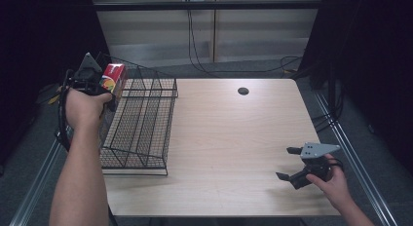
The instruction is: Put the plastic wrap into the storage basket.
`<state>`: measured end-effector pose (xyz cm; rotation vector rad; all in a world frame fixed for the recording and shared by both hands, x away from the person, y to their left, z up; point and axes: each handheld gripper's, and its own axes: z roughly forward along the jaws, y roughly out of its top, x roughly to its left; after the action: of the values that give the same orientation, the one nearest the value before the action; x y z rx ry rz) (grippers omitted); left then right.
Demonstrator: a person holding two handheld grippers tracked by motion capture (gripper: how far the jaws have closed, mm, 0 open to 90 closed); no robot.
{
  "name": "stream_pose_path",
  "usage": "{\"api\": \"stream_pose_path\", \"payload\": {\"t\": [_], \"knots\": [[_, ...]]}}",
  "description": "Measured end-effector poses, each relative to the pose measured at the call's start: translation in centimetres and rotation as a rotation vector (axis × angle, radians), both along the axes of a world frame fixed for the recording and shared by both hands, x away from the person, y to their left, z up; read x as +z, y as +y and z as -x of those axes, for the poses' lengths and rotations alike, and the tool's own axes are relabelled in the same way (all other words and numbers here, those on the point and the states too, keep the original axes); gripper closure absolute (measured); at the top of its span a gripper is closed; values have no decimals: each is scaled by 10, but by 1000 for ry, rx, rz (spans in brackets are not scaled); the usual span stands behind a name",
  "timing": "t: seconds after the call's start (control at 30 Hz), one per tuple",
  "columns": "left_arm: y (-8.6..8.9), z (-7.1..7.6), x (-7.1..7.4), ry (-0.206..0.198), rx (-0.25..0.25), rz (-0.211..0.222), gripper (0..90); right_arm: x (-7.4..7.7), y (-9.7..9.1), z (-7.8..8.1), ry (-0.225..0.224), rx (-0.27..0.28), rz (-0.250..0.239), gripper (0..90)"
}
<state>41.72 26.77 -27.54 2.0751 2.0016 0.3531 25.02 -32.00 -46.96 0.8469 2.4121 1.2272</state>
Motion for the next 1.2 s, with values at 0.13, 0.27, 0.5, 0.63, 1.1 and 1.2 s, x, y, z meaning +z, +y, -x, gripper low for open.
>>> {"api": "stream_pose_path", "payload": {"t": [0.13,0.27,0.5,0.63,1.1,1.2], "knots": [[1,-2,-1,5,1,-6,411,0,0,0,-1,-1,-1,2],[1,-3,-4,15,5,-9,410,-1,0,0,-1,-1,0,2],[1,-8,-8,43,13,-8,409,-2,1,0,10,7,2,3],[1,-9,-10,44,22,-5,407,-2,1,-1,11,9,0,2],[-5,-12,-3,6,14,-37,349,-2,0,0,9,7,2,2],[-9,-11,-2,0,8,-5,318,-2,0,1,7,7,0,2]]}}
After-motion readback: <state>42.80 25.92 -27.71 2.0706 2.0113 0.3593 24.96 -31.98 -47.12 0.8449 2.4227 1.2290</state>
